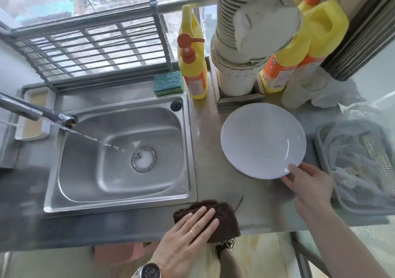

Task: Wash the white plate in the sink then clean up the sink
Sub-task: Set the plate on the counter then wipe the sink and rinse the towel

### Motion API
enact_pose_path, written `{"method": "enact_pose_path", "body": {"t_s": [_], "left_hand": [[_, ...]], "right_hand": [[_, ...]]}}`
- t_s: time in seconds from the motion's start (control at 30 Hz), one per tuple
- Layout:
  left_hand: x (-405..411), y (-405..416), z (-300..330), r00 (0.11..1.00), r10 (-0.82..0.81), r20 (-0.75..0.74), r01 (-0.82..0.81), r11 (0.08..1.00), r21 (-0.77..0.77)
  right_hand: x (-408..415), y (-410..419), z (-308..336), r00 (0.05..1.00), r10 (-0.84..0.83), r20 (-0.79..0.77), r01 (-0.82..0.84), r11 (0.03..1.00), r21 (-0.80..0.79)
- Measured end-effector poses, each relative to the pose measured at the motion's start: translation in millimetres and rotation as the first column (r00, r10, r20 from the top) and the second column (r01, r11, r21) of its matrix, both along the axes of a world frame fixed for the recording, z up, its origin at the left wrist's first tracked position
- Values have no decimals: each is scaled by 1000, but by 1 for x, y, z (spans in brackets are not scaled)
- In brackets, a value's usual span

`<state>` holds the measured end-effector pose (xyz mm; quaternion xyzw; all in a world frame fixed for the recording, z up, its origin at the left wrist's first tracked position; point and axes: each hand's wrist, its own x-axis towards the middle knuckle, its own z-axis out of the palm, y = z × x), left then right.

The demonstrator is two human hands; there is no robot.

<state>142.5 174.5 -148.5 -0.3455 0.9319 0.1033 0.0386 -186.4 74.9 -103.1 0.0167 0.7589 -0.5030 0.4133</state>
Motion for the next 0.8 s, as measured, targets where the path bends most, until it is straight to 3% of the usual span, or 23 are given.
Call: {"method": "enact_pose_path", "body": {"t_s": [0.17, 0.33, 0.4, 0.5, 0.57, 0.67, 0.8], "left_hand": [[11, -16, 4, 994, 98, -55, -99, 995, -9], [-18, -113, 6, 974, 200, -102, -194, 979, 66], [-23, -163, 4, 964, 243, -112, -236, 969, 70], [-21, -188, -7, 984, 137, -111, -133, 990, 39], [-15, -164, -13, 988, 74, -136, -73, 997, 8], [-6, -104, -13, 990, 35, -138, -31, 999, 31], [10, -50, -7, 997, -36, -72, 35, 999, -14]], "right_hand": [[-4, 21, -9, 999, 46, -29, -45, 998, 32], [9, 61, 1, 979, 92, -184, -76, 993, 94], [23, 81, 4, 946, 197, -256, -161, 975, 155], [52, 99, 8, 877, 343, -337, -309, 939, 153], [76, 100, 13, 773, 458, -440, -420, 888, 188], [106, 91, 18, 518, 578, -631, -599, 771, 215], [139, 83, 1, 148, 650, -745, -845, 475, 247]]}}
